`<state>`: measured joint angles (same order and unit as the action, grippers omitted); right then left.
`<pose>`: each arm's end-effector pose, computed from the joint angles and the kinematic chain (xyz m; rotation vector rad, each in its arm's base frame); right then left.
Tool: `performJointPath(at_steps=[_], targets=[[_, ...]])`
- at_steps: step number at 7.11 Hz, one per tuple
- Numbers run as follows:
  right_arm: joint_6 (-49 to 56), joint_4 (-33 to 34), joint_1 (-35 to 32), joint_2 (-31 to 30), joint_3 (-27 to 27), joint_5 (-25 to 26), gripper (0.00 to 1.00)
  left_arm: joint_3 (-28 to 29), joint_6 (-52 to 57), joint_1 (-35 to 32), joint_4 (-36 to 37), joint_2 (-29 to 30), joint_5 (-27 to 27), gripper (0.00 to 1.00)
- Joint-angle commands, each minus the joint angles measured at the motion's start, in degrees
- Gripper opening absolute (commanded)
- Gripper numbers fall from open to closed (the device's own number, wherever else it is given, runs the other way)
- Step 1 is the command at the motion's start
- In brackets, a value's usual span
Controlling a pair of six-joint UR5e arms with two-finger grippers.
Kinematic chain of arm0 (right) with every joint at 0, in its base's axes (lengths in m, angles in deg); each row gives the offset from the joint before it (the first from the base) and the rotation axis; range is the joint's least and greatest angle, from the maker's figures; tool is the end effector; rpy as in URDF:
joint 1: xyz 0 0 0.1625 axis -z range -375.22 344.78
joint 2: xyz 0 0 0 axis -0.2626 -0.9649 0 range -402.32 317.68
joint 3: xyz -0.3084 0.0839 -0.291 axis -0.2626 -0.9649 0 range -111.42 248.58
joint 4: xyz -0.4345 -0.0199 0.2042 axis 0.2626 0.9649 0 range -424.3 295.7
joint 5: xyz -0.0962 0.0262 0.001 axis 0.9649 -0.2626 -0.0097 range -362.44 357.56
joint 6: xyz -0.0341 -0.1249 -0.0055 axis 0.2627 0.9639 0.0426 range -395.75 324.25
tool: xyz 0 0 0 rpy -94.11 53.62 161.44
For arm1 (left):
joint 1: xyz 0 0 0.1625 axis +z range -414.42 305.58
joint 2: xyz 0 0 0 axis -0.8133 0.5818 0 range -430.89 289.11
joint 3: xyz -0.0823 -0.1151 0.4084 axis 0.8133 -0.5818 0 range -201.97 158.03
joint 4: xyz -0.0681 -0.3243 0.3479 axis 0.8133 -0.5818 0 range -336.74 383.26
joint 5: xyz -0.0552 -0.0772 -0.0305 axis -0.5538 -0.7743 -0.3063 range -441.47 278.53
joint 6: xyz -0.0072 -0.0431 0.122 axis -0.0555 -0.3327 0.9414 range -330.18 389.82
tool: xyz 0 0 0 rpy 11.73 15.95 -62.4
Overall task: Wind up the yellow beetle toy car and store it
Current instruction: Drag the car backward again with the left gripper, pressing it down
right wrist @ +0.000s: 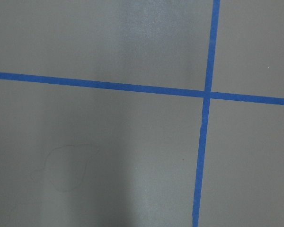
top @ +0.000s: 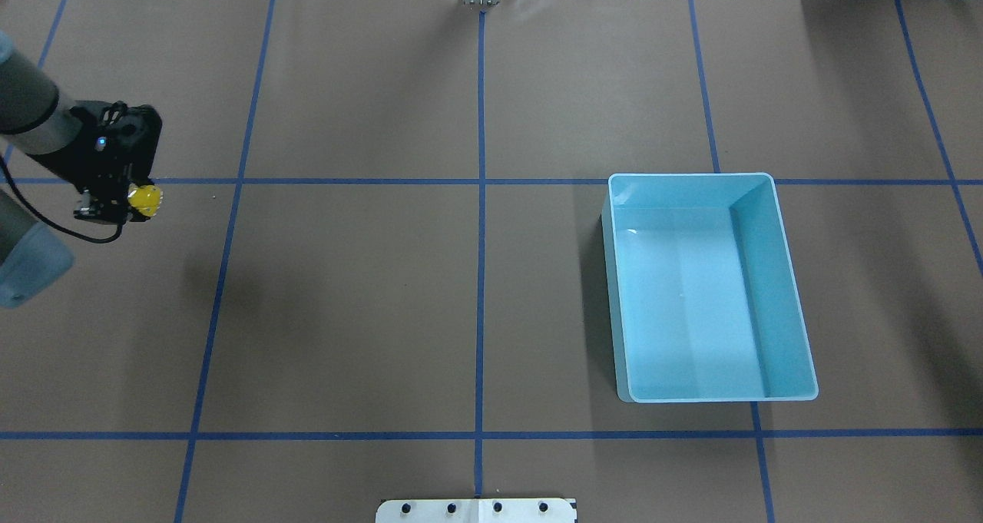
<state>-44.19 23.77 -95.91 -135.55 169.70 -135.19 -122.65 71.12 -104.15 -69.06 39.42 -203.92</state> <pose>-0.0439 -0.5475 0.6074 0.0467 -0.7606 -0.0785 0.3968 -0.5670 0.3669 0.6318 0.6040 1.5063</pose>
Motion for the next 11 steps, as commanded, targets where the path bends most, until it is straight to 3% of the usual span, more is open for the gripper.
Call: performJointPath(at_steps=[1,6,11], targets=[[0.0,0.0,0.0,-0.02,0.04,-0.05,1.0,5.38,-1.13,3.49,-8.11,2.81,1.34,0.02],[0.0,0.0,0.0,-0.11,0.04,0.39,1.0,10.32,-1.22,3.59,-18.68,1.67,1.26,0.02],[0.0,0.0,0.0,-0.2,0.04,0.39,1.0,11.2,-4.91,3.5,-22.11,-1.06,-1.47,0.02]])
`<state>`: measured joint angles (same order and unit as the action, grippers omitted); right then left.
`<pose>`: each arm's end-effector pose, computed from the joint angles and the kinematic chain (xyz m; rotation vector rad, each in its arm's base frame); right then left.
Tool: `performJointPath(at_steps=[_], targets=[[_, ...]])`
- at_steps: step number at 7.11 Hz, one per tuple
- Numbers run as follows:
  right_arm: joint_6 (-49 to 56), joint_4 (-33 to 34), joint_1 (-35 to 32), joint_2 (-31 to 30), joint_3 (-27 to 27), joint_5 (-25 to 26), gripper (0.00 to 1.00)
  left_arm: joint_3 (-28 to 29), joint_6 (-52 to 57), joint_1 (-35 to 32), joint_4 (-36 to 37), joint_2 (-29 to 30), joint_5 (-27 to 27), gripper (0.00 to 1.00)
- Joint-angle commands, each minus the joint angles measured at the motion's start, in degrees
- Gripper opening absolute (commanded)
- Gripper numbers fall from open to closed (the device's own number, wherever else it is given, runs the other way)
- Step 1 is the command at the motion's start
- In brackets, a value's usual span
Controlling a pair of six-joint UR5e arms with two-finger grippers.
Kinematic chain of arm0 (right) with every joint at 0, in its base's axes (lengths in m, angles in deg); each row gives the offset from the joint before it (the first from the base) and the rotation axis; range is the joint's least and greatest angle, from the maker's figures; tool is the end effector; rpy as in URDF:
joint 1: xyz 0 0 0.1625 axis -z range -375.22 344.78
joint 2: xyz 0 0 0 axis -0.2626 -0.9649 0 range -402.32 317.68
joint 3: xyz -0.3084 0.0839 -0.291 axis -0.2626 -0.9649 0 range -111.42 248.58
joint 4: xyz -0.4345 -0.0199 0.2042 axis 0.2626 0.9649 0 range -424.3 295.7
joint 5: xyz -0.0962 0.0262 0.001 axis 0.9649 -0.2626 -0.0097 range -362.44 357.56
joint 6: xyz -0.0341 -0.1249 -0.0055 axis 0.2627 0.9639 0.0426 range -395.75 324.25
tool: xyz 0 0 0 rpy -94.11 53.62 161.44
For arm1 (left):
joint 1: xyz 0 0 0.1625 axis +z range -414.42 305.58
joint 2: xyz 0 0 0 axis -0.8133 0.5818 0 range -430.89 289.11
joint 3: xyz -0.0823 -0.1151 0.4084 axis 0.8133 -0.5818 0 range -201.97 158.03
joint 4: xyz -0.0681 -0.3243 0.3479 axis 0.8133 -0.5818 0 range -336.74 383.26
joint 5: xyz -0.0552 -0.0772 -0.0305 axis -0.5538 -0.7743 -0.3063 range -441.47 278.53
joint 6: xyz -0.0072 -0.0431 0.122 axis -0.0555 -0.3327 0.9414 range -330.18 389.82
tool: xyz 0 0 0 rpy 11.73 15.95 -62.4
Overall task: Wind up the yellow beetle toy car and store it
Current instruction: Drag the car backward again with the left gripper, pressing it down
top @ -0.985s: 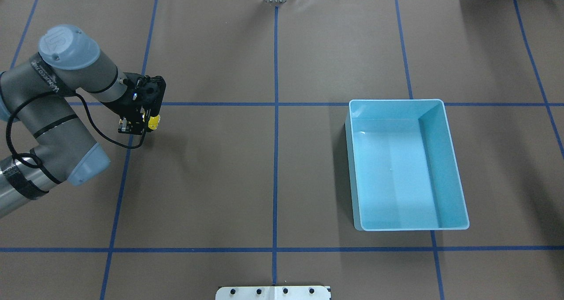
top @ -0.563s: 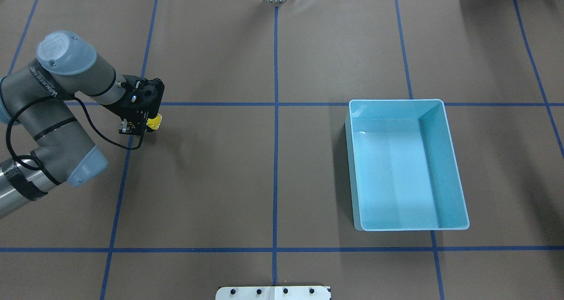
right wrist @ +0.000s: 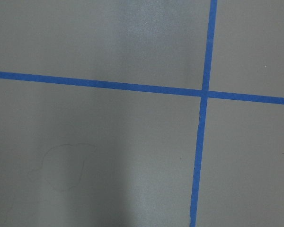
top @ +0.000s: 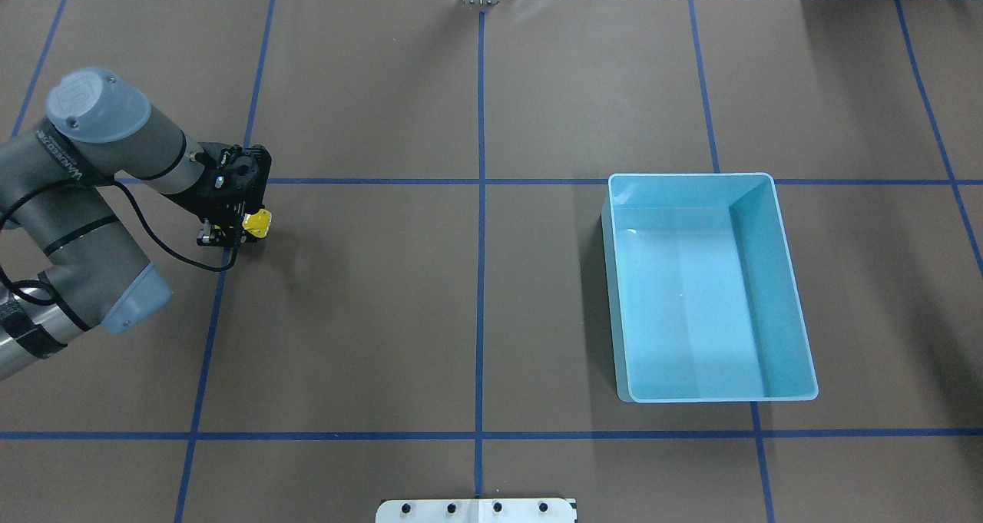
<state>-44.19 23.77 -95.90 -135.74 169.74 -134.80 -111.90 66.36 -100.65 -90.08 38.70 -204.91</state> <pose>-0.0431 -0.5463 0.6094 0.0454 -0.7536 -0.0771 0.4579 -0.5675 0.4270 0.7659 0.6671 1.5105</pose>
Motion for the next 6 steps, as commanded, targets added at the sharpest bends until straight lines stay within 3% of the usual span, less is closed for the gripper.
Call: performJointPath(at_steps=[1,6], targets=[[0.0,0.0,0.08,-0.01,0.0,0.0,1.0,0.54,-0.07,0.0,-1.27,-0.34,-1.53,0.02],[-0.26,0.0,0.08,-0.01,-0.09,-0.09,1.0,1.5,-0.07,0.08,-2.14,-0.34,-1.98,0.02]])
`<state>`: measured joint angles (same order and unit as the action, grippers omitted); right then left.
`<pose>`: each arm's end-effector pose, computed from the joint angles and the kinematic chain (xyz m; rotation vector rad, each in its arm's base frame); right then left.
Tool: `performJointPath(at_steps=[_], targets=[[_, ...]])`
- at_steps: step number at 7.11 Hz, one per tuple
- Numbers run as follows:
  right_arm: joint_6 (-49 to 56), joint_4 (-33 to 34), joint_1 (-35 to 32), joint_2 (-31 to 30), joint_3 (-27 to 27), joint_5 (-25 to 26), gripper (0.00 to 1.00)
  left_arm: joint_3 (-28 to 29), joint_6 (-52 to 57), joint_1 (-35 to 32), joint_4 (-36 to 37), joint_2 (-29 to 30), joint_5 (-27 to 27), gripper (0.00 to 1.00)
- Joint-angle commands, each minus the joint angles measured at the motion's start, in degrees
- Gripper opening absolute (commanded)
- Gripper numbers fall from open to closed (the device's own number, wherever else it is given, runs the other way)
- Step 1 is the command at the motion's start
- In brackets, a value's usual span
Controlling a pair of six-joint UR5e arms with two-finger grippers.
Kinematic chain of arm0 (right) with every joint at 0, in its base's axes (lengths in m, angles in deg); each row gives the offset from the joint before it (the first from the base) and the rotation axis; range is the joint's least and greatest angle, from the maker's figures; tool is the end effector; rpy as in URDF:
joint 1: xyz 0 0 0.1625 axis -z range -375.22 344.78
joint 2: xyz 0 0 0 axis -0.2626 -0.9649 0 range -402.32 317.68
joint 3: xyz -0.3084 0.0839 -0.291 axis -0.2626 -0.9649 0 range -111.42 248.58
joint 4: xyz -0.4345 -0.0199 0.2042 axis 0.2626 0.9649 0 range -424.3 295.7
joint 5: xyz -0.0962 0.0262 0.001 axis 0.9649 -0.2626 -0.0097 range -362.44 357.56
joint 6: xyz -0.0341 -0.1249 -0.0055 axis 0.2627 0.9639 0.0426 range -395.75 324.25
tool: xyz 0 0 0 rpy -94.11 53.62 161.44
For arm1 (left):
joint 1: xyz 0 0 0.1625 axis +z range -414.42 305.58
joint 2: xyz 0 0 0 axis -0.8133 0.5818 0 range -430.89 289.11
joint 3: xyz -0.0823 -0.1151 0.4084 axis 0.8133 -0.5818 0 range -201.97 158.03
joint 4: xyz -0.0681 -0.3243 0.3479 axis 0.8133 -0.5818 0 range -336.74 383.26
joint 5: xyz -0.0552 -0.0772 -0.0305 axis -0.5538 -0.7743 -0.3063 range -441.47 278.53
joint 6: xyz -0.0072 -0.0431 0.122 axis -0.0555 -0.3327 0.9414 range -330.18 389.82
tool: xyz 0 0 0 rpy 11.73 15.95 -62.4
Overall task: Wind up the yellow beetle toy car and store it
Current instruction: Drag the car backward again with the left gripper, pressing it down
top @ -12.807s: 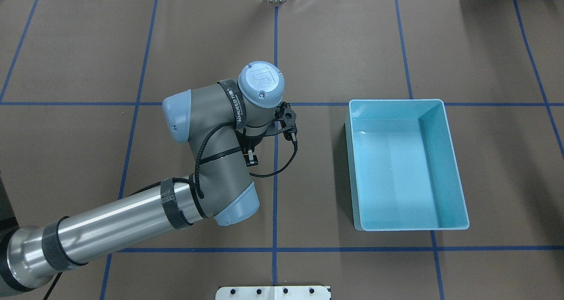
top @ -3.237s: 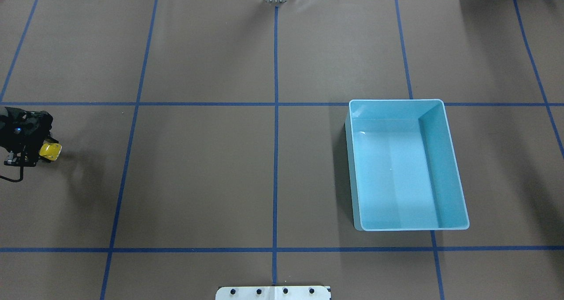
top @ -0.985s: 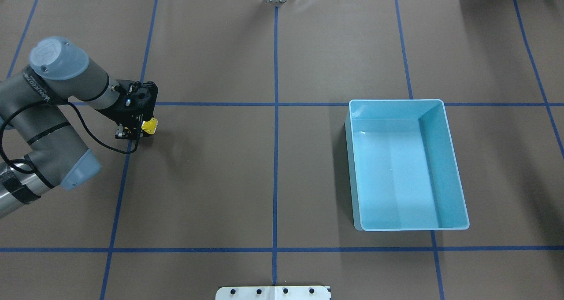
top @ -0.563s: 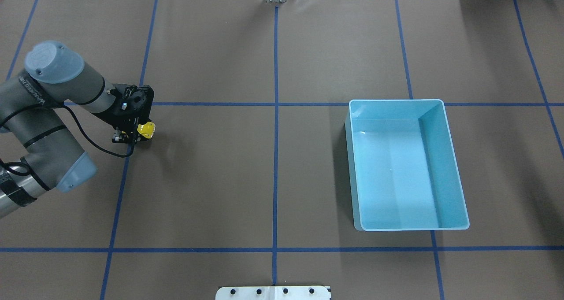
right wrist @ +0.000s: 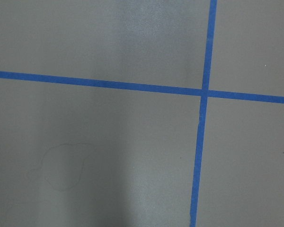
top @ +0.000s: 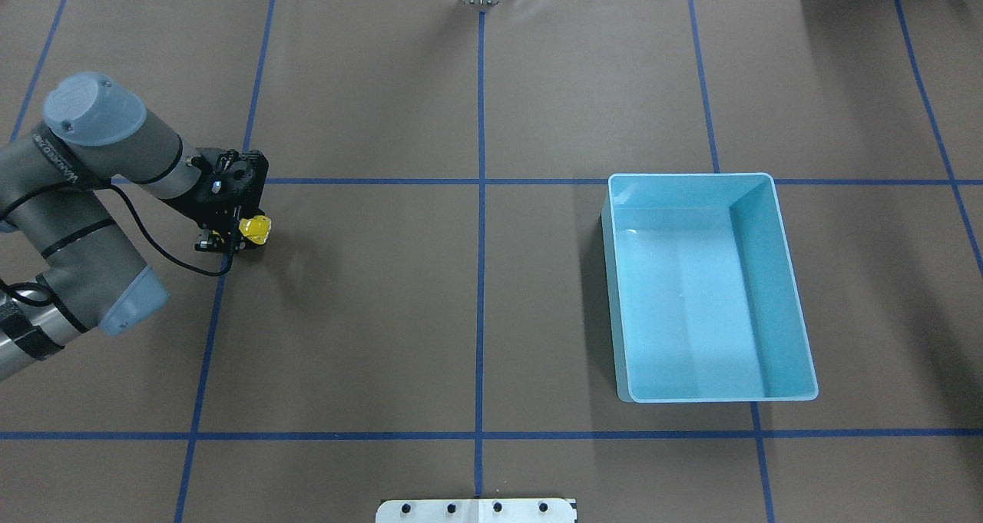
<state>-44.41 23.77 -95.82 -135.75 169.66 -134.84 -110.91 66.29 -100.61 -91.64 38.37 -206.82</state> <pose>-0.0439 -0.5461 0.6102 0.0418 -0.7542 -0.0743 0.4605 -0.5644 0.4355 0.7657 0.7037 1.5185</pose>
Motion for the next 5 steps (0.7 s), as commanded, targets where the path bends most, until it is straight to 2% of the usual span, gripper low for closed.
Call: performJointPath(at_steps=[1,5], targets=[[-0.04,0.0,0.0,0.0,0.08,-0.05,1.0,0.86,0.0,-0.04,-1.03,-0.01,-0.07,0.02],[-0.39,0.0,3.08,0.44,-0.18,0.73,1.0,1.66,0.35,-0.22,-1.91,-0.97,-0.94,0.02]])
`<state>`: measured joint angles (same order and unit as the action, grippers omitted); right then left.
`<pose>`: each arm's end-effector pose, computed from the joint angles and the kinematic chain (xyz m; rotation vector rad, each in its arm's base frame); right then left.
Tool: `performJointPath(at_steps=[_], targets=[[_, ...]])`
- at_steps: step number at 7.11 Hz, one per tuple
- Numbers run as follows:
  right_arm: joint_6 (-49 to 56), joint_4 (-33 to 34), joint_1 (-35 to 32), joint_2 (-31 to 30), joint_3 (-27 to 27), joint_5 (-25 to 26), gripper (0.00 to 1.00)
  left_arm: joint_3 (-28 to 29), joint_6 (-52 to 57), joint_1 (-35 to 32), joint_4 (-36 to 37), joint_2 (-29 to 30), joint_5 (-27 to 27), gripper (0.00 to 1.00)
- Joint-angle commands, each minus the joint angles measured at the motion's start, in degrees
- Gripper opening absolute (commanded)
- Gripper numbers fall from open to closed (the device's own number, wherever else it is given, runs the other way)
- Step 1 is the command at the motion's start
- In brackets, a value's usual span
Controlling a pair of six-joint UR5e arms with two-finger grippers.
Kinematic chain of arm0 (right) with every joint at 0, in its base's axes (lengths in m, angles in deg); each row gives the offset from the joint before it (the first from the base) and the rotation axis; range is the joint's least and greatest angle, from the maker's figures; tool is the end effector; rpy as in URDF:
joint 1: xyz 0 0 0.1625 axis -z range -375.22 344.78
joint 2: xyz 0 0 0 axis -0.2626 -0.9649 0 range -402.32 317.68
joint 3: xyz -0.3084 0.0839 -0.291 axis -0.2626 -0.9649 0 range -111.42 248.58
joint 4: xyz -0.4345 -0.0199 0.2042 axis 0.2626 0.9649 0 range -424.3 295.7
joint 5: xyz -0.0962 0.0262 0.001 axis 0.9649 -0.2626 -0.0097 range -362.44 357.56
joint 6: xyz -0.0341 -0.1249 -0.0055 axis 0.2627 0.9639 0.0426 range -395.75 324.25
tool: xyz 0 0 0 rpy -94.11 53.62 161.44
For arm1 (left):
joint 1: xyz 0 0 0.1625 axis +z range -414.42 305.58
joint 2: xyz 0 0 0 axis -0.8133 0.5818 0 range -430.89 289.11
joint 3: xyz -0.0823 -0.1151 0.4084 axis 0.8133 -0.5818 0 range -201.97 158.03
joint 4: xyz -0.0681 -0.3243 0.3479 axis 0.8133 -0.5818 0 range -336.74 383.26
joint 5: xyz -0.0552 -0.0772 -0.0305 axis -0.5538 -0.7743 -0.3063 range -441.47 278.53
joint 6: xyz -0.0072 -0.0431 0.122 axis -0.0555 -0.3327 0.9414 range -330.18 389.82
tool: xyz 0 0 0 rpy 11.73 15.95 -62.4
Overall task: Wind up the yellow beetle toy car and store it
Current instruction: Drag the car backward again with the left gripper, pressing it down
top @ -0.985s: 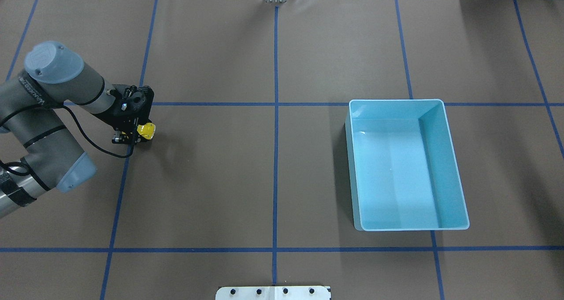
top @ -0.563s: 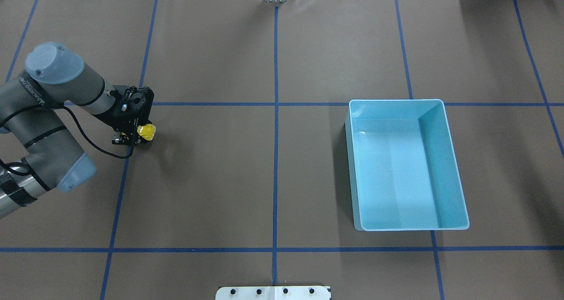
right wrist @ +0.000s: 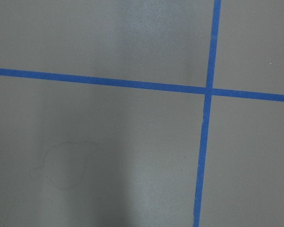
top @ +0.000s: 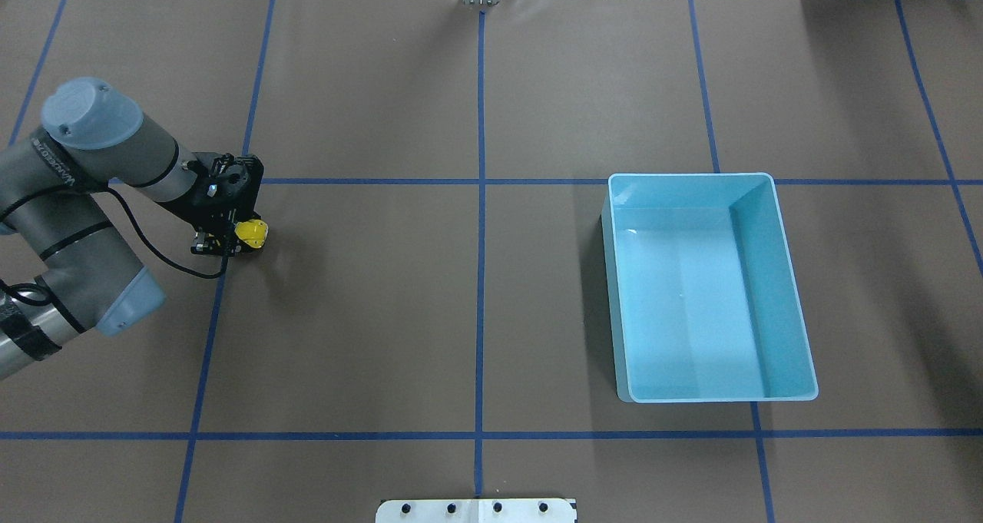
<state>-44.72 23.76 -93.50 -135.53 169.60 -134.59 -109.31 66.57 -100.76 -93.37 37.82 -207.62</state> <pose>-0.0659 -0.5457 0.6091 0.0281 -0.7514 -0.1084 0.4604 -0.5648 0.4537 0.7588 0.7161 1.5228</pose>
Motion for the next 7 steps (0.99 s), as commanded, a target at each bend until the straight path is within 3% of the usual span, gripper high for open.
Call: performJointPath(at_steps=[1,7], targets=[[-0.17,0.0,0.67,0.22,-0.12,0.49,1.0,0.06,0.08,-0.07,-0.87,-0.86,-0.41,0.02],[-0.09,0.0,0.67,0.13,-0.03,0.49,1.0,0.49,1.83,-0.59,-2.46,-2.27,-1.19,0.02]])
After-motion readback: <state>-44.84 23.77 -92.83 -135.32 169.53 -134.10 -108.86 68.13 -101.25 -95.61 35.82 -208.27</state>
